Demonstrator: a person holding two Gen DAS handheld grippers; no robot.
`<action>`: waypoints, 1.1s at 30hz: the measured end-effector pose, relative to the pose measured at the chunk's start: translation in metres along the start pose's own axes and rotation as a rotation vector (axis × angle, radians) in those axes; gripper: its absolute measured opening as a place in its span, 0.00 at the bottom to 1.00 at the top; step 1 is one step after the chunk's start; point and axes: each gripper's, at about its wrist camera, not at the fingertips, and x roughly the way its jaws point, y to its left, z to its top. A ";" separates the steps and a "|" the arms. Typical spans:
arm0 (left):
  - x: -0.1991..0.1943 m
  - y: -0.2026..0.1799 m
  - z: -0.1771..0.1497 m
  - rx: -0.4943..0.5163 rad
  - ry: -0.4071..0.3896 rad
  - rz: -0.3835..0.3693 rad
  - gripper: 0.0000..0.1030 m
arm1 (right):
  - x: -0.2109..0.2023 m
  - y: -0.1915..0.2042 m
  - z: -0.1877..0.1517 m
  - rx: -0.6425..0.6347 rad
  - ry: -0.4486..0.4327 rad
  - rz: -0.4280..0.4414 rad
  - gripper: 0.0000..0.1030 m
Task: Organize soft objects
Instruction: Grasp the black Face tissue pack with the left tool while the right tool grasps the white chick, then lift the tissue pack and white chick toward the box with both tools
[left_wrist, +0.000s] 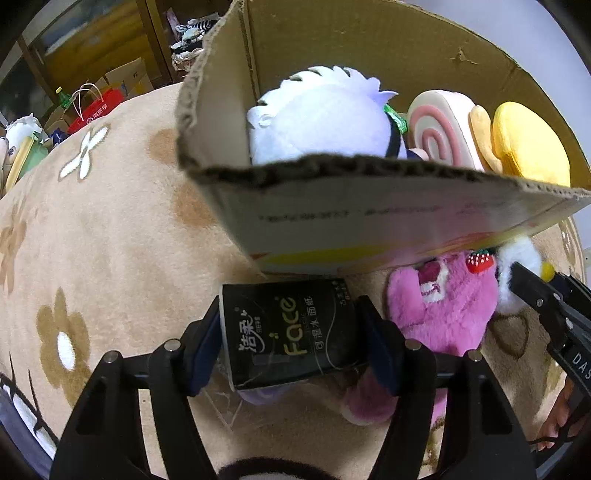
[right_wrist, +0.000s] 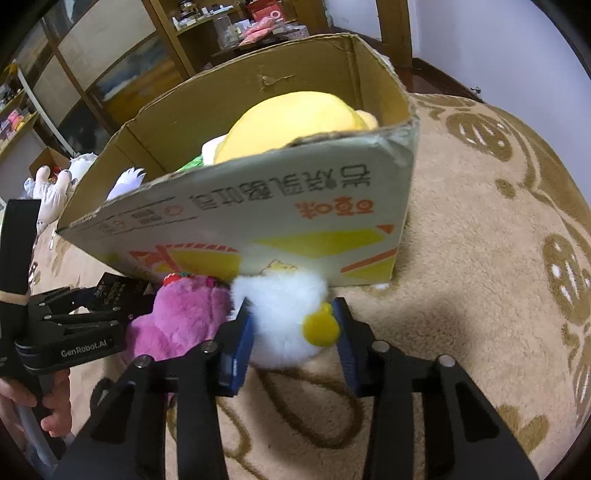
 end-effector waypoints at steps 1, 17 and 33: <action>-0.002 0.000 -0.001 -0.002 -0.003 0.000 0.65 | -0.001 0.001 -0.001 -0.004 -0.001 -0.002 0.37; -0.045 0.017 -0.016 -0.058 -0.113 -0.027 0.65 | -0.030 0.004 -0.013 0.010 -0.095 -0.020 0.13; -0.116 0.015 -0.030 -0.063 -0.322 -0.039 0.65 | -0.105 0.013 -0.025 -0.013 -0.250 0.018 0.11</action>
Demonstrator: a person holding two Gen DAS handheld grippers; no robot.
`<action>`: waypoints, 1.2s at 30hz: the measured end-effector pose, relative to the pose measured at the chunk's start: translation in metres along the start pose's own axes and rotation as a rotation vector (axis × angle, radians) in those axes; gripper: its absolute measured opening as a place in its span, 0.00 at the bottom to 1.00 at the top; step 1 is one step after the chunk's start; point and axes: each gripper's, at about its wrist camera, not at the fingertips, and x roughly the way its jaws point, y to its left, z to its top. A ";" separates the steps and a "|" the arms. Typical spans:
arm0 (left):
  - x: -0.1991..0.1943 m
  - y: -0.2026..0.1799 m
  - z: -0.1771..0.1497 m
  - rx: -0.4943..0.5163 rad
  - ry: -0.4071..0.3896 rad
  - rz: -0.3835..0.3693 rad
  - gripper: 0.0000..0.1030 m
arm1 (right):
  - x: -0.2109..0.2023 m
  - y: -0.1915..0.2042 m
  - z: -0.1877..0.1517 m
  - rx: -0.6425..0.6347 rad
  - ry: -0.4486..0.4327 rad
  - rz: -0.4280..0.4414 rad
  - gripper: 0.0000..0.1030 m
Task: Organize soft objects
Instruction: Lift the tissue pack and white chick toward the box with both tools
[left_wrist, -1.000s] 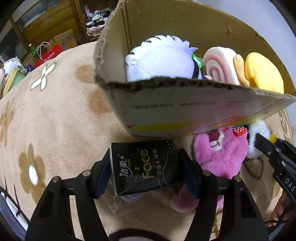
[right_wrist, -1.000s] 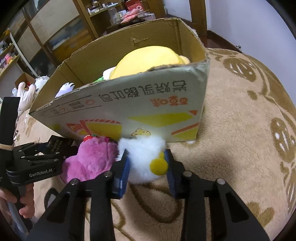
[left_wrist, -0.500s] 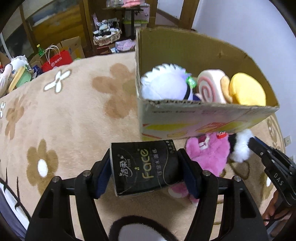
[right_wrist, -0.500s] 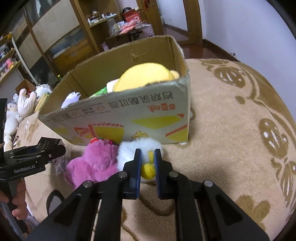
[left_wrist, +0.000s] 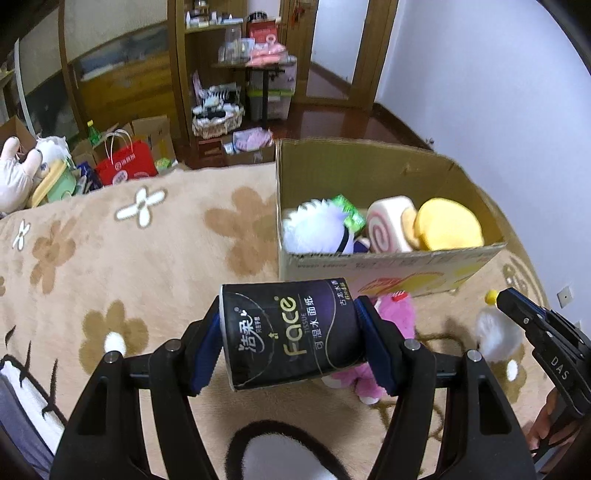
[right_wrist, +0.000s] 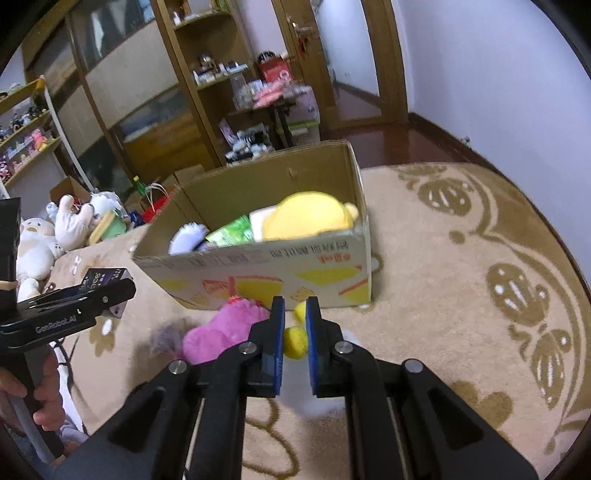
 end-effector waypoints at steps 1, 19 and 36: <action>-0.006 -0.002 0.000 0.000 -0.018 -0.004 0.65 | -0.004 0.002 0.002 -0.003 -0.012 0.006 0.11; -0.046 -0.016 0.052 0.073 -0.324 -0.061 0.65 | -0.052 0.015 0.076 -0.022 -0.240 0.073 0.11; 0.024 -0.034 0.065 0.110 -0.246 -0.076 0.65 | 0.019 0.013 0.099 -0.035 -0.198 0.069 0.11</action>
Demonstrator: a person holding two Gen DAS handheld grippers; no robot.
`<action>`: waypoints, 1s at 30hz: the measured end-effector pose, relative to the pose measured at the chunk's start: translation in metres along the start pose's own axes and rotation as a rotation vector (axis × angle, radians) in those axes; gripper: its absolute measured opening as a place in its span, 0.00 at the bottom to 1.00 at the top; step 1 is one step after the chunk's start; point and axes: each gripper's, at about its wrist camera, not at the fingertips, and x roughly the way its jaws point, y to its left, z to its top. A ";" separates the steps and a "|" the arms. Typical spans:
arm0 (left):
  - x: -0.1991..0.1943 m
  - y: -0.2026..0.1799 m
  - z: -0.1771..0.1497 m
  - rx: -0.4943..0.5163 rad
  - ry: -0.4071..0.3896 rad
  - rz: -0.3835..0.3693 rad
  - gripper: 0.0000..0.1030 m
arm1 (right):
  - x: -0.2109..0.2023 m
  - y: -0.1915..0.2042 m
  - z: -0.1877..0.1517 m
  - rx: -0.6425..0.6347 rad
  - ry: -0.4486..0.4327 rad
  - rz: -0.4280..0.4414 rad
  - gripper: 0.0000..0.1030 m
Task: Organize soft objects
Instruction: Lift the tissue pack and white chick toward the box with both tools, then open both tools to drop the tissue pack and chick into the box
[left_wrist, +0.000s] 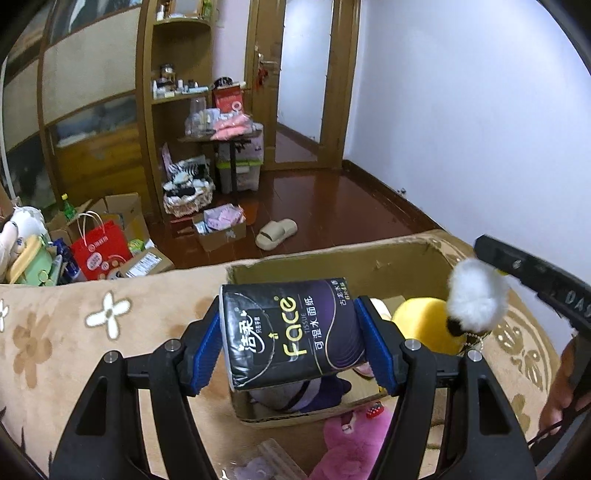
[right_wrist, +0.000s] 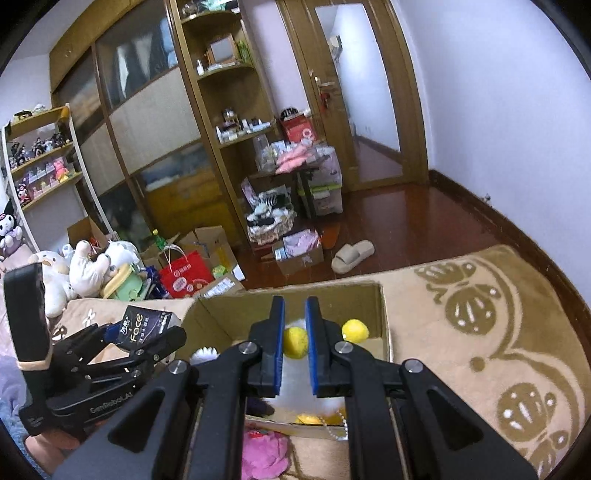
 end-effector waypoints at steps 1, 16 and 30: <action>0.003 -0.001 -0.002 0.002 0.008 -0.001 0.65 | 0.006 -0.002 -0.003 0.004 0.015 -0.002 0.11; 0.009 0.008 -0.012 -0.037 0.070 0.020 0.85 | 0.021 -0.020 -0.025 0.045 0.102 -0.013 0.14; -0.017 0.028 -0.020 -0.054 0.176 0.104 0.93 | -0.002 -0.007 -0.037 0.046 0.122 0.001 0.74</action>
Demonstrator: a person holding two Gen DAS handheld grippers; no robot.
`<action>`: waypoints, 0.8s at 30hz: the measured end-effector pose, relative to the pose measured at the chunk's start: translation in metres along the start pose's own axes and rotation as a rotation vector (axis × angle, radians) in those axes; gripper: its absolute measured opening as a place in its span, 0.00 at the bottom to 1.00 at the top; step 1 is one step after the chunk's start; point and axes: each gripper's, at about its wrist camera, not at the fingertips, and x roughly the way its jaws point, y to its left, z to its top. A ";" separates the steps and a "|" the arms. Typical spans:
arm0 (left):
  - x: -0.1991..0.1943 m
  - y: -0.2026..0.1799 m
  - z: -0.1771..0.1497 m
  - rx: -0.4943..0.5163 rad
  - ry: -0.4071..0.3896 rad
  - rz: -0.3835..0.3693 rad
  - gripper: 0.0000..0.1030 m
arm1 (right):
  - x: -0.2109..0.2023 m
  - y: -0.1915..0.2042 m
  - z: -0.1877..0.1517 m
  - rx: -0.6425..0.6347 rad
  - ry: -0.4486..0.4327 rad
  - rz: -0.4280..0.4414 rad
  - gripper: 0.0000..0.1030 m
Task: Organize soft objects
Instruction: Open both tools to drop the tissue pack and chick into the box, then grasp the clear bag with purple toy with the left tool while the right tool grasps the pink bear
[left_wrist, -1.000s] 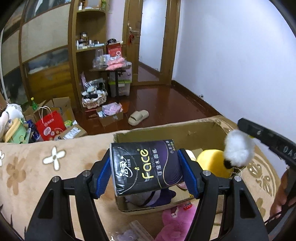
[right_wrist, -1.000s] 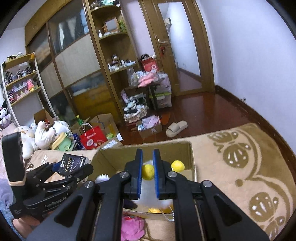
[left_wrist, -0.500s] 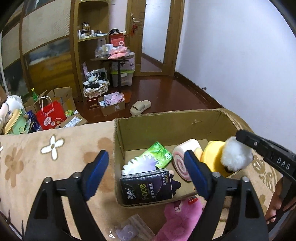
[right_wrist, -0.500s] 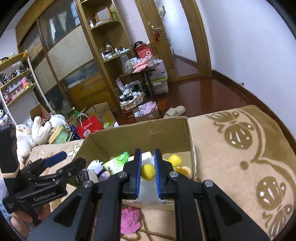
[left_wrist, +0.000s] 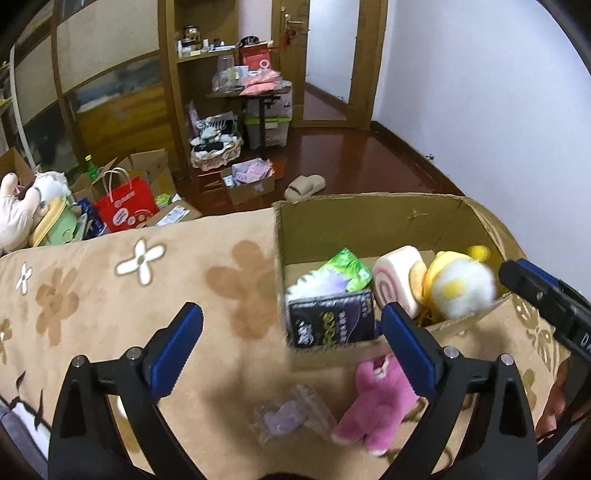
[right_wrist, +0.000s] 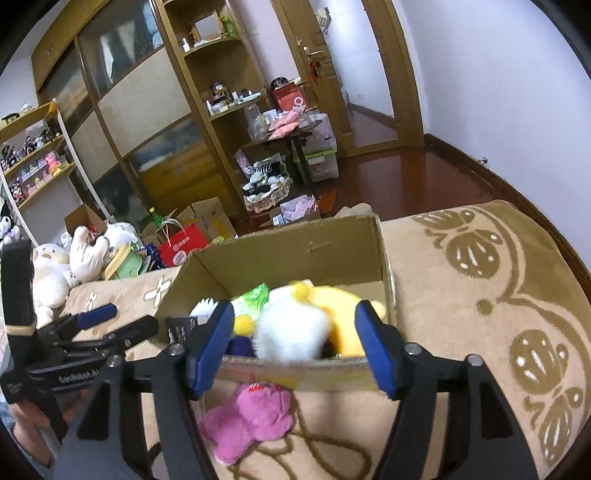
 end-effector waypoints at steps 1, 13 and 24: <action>-0.002 0.002 -0.001 -0.005 0.004 -0.002 0.93 | -0.001 0.002 -0.002 -0.005 0.007 -0.003 0.79; -0.007 0.013 -0.023 -0.049 0.136 0.009 0.93 | 0.001 0.027 -0.038 -0.089 0.113 -0.007 0.91; 0.023 0.022 -0.036 -0.087 0.242 -0.004 0.93 | 0.026 0.035 -0.063 -0.116 0.198 -0.013 0.91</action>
